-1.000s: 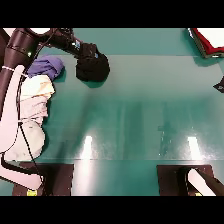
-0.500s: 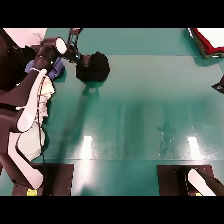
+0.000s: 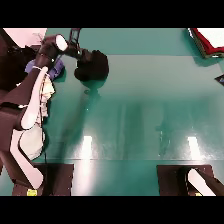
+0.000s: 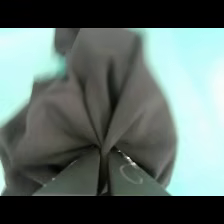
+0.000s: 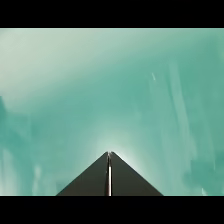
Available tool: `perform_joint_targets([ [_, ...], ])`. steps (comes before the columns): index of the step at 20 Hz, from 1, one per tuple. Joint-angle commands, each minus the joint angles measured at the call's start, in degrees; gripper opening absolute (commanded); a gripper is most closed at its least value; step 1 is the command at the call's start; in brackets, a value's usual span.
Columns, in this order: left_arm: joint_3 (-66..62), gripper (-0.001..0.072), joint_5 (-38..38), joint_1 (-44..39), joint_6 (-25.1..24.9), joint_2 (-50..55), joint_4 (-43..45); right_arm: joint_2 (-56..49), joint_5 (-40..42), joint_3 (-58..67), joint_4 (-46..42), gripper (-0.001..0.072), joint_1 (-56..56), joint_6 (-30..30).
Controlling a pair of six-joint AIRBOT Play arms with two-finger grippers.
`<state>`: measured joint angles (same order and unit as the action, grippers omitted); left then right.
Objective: Fold the shirts.
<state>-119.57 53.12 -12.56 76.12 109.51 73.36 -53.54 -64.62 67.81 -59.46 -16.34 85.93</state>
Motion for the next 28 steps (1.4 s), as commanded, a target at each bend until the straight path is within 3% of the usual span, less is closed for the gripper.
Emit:
perform_joint_targets([
  [1, -2.0, 0.0025, -1.7, 0.0, -5.2, -8.9, -9.6, 0.0, 2.1, 8.2, 1.5, 0.0024, 0.0, 0.0],
  [3, -2.0, 0.0026, -0.2, 0.0, -11.2, -16.7, -20.8, 0.0, 3.5, 15.3, 1.4, 0.0024, 0.0, 0.0],
  [6, -1.6, 0.0025, 8.2, -1.0, -18.4, -26.8, -36.2, 0.0, 4.2, 24.0, 1.4, 0.0025, 0.0, 0.0],
  [10, -1.4, 0.0026, 21.0, -7.3, -18.7, -32.4, -36.1, 0.0, 3.0, 30.4, 1.4, 0.0024, 0.1, 0.0],
  [14, 10.2, 0.0026, 20.5, -13.6, -18.7, -32.1, -35.8, 0.1, 1.0, 31.3, 1.4, 0.0024, 0.2, 0.0],
  [17, 19.5, 0.0026, 20.2, -14.6, -18.6, -28.2, -29.7, 0.1, -1.8, 31.3, 1.4, 0.0024, 0.2, 0.0],
  [18, 21.6, 0.0132, 18.8, -14.4, -17.0, -26.4, -25.2, 0.1, -2.2, 31.3, 1.4, 0.0025, 0.2, 0.0],
  [19, 22.6, 0.0514, 16.8, -13.9, -12.6, -24.5, -20.0, 0.1, -2.6, 31.3, 1.4, 0.0024, 0.2, 0.0],
  [20, 22.6, 0.072, 15.9, -13.0, -7.3, -22.9, -16.0, 0.1, -3.0, 31.3, 1.4, 0.0025, 0.2, 0.0],
  [23, 22.4, 0.072, 18.3, -6.8, -0.9, -22.3, -14.6, 0.1, -3.4, 31.3, 1.3, 0.0024, 0.2, 0.0],
  [26, 23.4, 0.072, 29.4, 0.1, 0.4, -23.6, -15.0, 0.1, -3.5, 31.3, 1.2, 0.0025, 0.2, -0.1],
  [28, 28.5, 0.072, 31.5, 1.6, 0.4, -24.8, -14.8, -0.1, -3.7, 31.3, 1.0, 0.0025, 0.2, -0.1],
])
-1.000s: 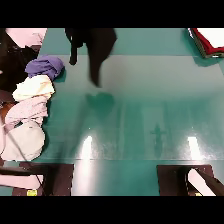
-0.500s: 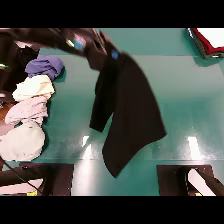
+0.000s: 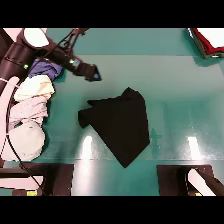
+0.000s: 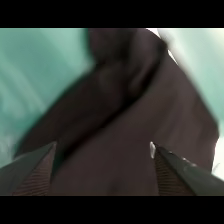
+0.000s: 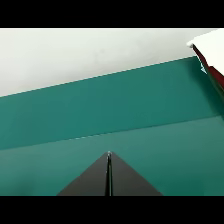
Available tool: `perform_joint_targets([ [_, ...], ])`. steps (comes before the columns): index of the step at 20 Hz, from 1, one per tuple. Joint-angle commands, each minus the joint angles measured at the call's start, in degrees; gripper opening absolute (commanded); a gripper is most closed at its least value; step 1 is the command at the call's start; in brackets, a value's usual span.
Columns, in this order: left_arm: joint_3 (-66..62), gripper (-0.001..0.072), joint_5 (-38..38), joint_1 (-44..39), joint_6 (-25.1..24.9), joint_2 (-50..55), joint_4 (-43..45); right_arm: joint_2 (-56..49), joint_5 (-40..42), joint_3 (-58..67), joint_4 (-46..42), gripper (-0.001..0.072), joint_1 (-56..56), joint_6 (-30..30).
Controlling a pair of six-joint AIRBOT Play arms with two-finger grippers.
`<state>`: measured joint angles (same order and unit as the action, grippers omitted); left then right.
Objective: Fold the shirts.
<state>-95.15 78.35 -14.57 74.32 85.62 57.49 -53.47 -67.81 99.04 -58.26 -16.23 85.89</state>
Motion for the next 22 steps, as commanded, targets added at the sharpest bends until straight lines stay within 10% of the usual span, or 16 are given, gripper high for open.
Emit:
perform_joint_targets([
  [1, 8.8, 0.072, 4.9, 3.7, 2.2, -2.1, 1.0, -0.2, -0.5, -0.4, -0.2, 0.0024, 0.1, 0.0],
  [8, 33.2, 0.072, -6.6, 3.8, 0.7, -3.7, 5.4, -0.1, -1.3, -9.5, 0.3, 0.0025, 0.1, 0.0],
  [18, 34.2, 0.0719, -11.1, 3.6, 0.3, -3.7, 4.2, -0.2, -1.2, -17.0, 0.3, 0.0024, 1.4, 0.0],
  [20, 34.1, 0.039, -12.4, 3.6, 0.3, -3.7, 4.2, -0.2, -0.4, -17.7, 0.2, 0.0024, 3.4, 0.0],
  [22, 34.1, 0.0367, -13.6, 3.6, 0.5, -3.7, 3.7, -0.8, 0.5, -17.7, 0.1, 0.0025, 5.9, 0.0],
])
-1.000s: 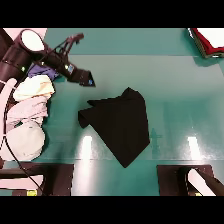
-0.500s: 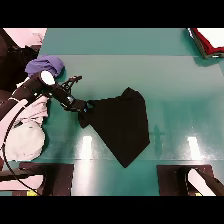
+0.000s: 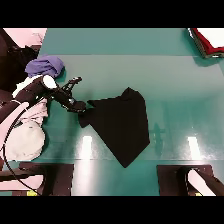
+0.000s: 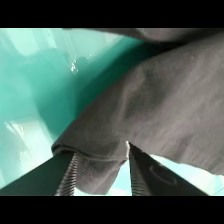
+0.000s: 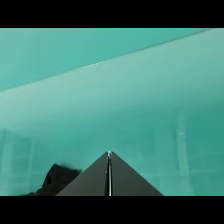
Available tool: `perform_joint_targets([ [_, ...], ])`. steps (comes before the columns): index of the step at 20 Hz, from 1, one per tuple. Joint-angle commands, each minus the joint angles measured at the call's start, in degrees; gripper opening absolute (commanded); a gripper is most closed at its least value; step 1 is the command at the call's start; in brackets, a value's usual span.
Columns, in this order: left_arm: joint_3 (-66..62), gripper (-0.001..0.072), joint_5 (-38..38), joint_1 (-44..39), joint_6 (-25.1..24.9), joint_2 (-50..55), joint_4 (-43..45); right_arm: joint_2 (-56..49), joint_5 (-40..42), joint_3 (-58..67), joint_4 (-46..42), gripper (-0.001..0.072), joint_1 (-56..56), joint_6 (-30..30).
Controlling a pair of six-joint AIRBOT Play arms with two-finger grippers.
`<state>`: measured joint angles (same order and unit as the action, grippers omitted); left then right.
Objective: Fold the shirts.
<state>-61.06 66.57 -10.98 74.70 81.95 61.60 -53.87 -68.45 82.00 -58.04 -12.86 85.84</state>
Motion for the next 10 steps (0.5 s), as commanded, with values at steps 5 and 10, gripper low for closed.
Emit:
perform_joint_targets([
  [5, 0.0, 0.0026, -1.5, 0.0, 0.9, 0.0, -1.6, -2.6, 2.4, -0.6, -0.1, 0.0025, 7.8, 0.0],
  [10, -8.5, 0.0025, -1.0, 0.9, 1.9, -6.2, 2.8, -9.3, -1.1, -0.6, -0.1, 0.0026, 13.0, -0.5],
])
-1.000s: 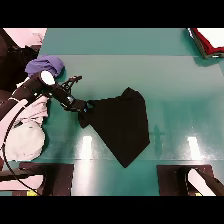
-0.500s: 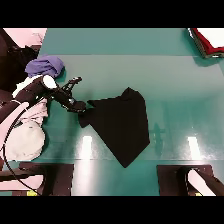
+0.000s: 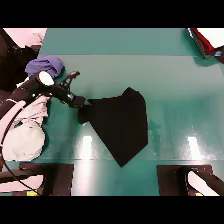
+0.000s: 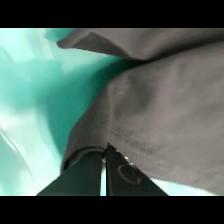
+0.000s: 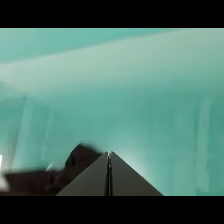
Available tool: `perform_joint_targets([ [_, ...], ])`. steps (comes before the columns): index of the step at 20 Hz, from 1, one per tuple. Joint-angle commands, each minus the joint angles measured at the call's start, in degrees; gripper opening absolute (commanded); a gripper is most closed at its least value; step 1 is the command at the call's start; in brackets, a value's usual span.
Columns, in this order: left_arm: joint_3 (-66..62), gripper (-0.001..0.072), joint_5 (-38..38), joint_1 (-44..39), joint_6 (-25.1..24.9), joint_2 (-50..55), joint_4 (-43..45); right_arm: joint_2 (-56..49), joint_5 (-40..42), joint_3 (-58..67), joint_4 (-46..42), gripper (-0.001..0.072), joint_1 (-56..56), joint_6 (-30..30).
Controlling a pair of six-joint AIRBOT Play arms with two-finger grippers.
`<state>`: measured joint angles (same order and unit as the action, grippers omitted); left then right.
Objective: Fold the shirts.
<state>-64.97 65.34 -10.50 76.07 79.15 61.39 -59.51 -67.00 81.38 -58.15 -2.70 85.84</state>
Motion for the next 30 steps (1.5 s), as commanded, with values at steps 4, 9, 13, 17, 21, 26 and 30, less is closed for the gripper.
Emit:
perform_joint_targets([
  [4, -14.6, 0.0026, 1.7, 0.4, 0.5, -10.4, 5.7, -16.2, -7.2, 0.0, 0.1, 0.0689, 9.8, -2.0],
  [9, -16.9, 0.0026, 6.1, 0.4, 0.7, -11.5, 5.5, -32.7, -3.4, 0.0, 0.2, 0.0663, 19.2, -2.4],
  [13, -16.7, 0.0026, 8.0, 0.4, 1.7, -11.5, 5.5, -40.5, -0.3, 0.0, 0.2, 0.0649, 22.5, -2.4],
  [17, -16.7, 0.0026, 7.5, 0.4, 2.2, -11.5, 5.5, -43.6, 1.7, 0.0, 3.8, 0.0421, 24.2, -2.6],
  [21, -17.2, 0.0025, 7.7, 0.4, 2.4, -11.9, 5.9, -41.0, 2.0, 2.3, 1.8, 0.0023, 22.5, -2.9],
  [26, -35.2, 0.0025, 4.3, 0.4, 4.2, -15.7, 7.9, -24.7, -1.9, 14.0, -3.3, 0.0022, 16.2, -3.0],
  [30, -52.3, 0.0026, 4.1, 0.4, 4.1, -18.3, 3.0, -10.4, -2.2, 23.0, -3.4, 0.0022, 13.1, -3.0],
])
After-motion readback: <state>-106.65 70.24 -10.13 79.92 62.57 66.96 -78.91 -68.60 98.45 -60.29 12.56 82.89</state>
